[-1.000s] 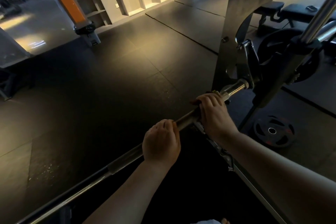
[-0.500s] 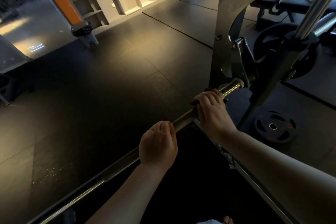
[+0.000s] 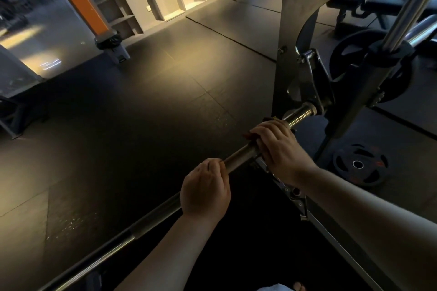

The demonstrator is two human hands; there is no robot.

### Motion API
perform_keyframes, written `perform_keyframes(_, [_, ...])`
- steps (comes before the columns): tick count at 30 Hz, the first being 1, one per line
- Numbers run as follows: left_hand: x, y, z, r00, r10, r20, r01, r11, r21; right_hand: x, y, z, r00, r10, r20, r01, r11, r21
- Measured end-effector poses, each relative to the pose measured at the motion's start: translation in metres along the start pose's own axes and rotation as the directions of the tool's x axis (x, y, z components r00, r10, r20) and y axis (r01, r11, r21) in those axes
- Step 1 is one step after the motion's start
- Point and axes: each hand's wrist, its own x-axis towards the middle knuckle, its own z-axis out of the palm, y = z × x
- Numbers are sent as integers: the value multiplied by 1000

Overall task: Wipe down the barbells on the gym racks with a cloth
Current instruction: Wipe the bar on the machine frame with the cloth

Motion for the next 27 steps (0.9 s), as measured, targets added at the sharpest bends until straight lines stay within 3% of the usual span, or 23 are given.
perform_keyframes(2, [1, 0, 1, 1000, -4, -9, 4, 1000, 9, 4, 12, -7, 999, 28, -17, -28, 999, -19])
perform_keyframes(6, [-1, 2, 2, 999, -30, -13, 30, 1000, 7, 6, -10, 11, 945, 282, -164, -277, 959, 53])
perform_keyframes(8, [-2, 2, 2, 1000, -31, -3, 31, 999, 15, 2, -26, 26, 957, 247, -150, -241, 969, 53])
perform_keyframes(12, [-2, -2, 1, 1000, -12, 9, 12, 1000, 2, -3, -16, 17, 999, 53, 12, -53, 998, 17])
perform_keyframes(18, [-5, -3, -1, 1000, 2, 11, -1, 999, -35, 1, -32, 26, 929, 322, -181, -311, 946, 88])
perform_keyframes(23, [-4, -6, -2, 1000, 20, 22, -20, 1000, -20, -12, -38, 29, 999, 14, -29, -13, 999, 35])
perform_keyframes(25, [-4, -5, -3, 1000, 17, 24, -16, 999, -30, -11, -24, 21, 999, 38, -37, -38, 999, 8])
perform_keyframes(27, [-5, -4, -5, 999, 18, 29, -16, 999, -50, -9, -24, 22, 979, 166, -116, -162, 986, 48])
